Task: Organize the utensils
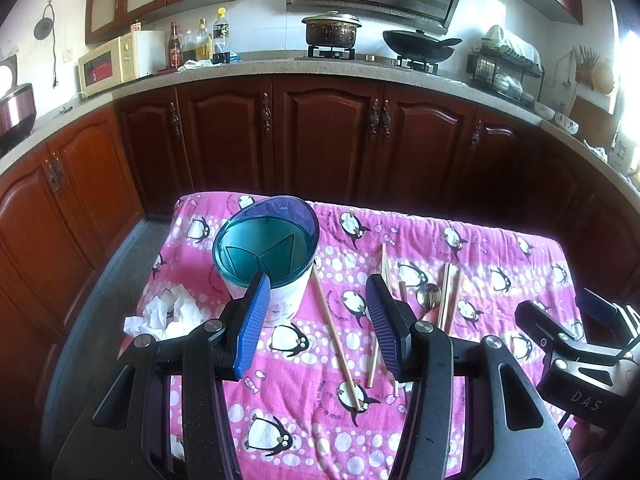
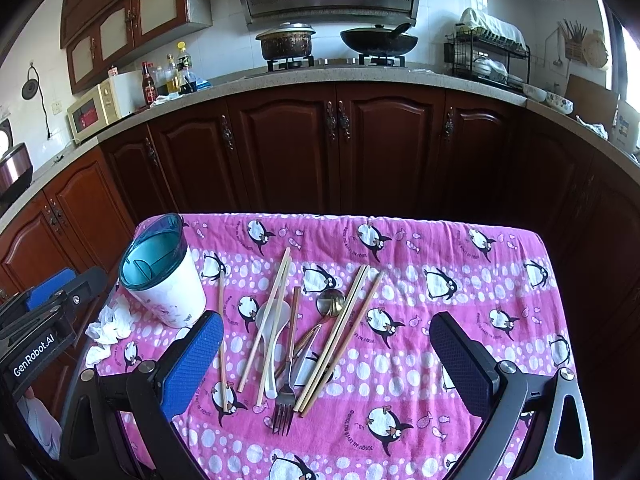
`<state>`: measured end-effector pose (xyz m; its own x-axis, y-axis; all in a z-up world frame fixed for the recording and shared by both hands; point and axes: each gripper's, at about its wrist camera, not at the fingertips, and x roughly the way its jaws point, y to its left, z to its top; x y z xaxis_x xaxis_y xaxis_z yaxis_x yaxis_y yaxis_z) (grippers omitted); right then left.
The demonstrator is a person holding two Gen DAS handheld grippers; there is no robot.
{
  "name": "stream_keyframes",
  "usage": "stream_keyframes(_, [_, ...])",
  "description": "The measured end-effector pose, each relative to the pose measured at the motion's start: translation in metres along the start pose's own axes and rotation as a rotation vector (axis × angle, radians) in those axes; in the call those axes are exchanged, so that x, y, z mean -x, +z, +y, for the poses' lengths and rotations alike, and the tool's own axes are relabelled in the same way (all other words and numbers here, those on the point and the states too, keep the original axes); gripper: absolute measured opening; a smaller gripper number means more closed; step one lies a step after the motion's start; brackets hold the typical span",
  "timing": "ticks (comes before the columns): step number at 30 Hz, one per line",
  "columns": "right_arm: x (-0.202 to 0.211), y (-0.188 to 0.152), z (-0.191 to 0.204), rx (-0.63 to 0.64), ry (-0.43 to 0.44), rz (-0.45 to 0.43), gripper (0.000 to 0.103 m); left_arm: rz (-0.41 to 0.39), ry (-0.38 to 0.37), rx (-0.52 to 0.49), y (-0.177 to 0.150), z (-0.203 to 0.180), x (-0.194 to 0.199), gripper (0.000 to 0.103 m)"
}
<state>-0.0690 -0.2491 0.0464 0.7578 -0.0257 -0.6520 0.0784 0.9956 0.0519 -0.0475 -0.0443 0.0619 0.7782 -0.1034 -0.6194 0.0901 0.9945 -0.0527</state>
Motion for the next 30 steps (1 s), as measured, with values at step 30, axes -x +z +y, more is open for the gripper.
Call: stream_keyframes(30, [-0.017, -0.003, 0.001, 0.005, 0.014, 0.045, 0.103, 0.039, -0.028, 0.037, -0.003, 0.005, -0.012, 0.050])
